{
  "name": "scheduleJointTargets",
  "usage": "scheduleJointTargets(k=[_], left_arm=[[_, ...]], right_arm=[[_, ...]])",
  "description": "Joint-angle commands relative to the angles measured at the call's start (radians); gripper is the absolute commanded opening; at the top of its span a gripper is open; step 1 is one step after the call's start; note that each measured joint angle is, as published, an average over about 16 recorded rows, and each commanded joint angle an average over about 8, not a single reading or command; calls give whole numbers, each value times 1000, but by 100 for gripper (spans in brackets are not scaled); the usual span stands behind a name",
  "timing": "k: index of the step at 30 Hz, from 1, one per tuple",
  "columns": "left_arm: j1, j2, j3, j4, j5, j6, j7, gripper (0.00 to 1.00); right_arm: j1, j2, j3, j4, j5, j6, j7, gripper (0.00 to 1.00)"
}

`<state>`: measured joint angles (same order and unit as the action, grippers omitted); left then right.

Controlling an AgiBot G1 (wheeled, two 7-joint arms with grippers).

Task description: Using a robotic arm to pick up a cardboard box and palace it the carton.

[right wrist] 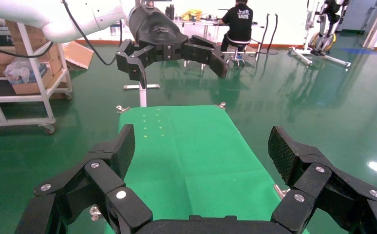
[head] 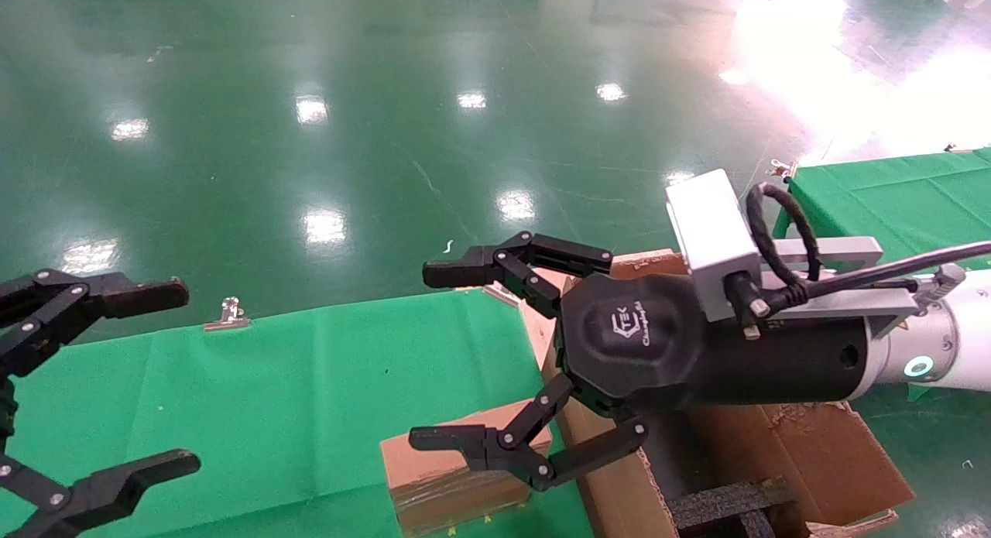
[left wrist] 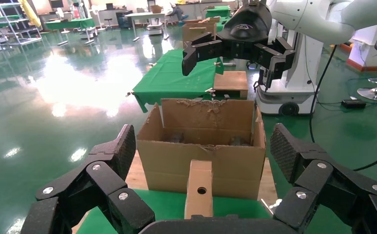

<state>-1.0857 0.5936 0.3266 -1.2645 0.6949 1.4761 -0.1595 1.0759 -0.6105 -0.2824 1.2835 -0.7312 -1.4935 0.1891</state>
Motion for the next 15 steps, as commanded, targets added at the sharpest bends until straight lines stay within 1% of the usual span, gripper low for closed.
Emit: scheduleJointTargets(k=[1, 10, 11, 12, 15], left_arm=[[0, 0, 0, 0, 0, 0, 0, 100], [0, 0, 0, 0, 0, 0, 0, 100], [0, 0, 0, 0, 0, 0, 0, 98], [0, 0, 0, 0, 0, 0, 0, 89], [0, 0, 0, 0, 0, 0, 0, 52]], right_arm=[[0, 0, 0, 0, 0, 0, 0, 100], [0, 0, 0, 0, 0, 0, 0, 100], [0, 0, 0, 0, 0, 0, 0, 100], [0, 0, 0, 0, 0, 0, 0, 100], [0, 0, 0, 0, 0, 0, 0, 100]])
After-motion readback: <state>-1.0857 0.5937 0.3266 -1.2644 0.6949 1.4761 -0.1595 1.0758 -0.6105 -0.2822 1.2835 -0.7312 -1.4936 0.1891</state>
